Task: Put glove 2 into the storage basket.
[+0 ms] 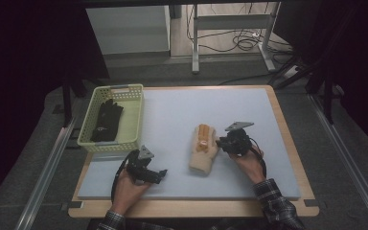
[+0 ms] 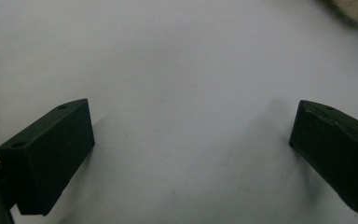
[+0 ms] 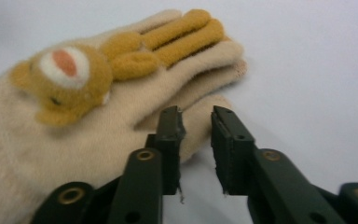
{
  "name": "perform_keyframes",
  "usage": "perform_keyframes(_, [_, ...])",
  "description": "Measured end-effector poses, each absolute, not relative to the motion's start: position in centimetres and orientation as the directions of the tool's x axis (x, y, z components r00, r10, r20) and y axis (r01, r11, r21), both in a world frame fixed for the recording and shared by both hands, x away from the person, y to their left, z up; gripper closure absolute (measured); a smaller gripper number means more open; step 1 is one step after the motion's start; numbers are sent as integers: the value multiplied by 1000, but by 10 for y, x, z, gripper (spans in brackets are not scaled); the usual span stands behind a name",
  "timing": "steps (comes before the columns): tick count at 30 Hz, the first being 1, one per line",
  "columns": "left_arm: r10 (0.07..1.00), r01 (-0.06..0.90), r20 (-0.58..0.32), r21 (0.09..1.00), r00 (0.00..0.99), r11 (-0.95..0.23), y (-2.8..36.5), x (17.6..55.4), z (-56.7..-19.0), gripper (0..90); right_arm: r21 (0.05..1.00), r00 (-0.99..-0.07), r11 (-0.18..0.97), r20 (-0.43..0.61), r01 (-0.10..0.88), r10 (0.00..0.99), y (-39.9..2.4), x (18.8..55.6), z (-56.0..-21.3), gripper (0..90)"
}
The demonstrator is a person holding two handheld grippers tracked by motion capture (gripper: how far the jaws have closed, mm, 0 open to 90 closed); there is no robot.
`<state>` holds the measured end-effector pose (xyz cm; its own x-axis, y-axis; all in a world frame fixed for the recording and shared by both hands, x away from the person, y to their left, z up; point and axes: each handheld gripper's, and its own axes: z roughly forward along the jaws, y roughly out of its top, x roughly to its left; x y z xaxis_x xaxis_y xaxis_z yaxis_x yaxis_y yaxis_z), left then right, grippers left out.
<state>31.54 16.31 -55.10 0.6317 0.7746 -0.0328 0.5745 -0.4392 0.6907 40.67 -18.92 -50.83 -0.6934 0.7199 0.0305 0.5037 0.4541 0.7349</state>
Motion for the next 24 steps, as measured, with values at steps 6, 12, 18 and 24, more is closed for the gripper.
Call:
perform_keyframes(6, [775, 574, -33, 691, 631, -438, 163, 315, -551, 3, 747, -719, 447, 58, 492, 693, -203, 384, -503, 684])
perform_keyframes(12, [775, 574, -32, 691, 631, -438, 163, 315, -551, 2, 743, -768, 464, 104, 483, 632, -205, 359, -514, 824])
perform_keyframes(18, [775, 574, -32, 691, 631, -439, 163, 315, -551, 2, 728, -822, 522, 98, 444, 562, -187, 345, -530, 853])
perform_keyframes(24, [775, 574, -32, 691, 631, -439, 163, 315, -551, 3, 734, -834, 535, 77, 418, 546, -173, 345, -532, 859])
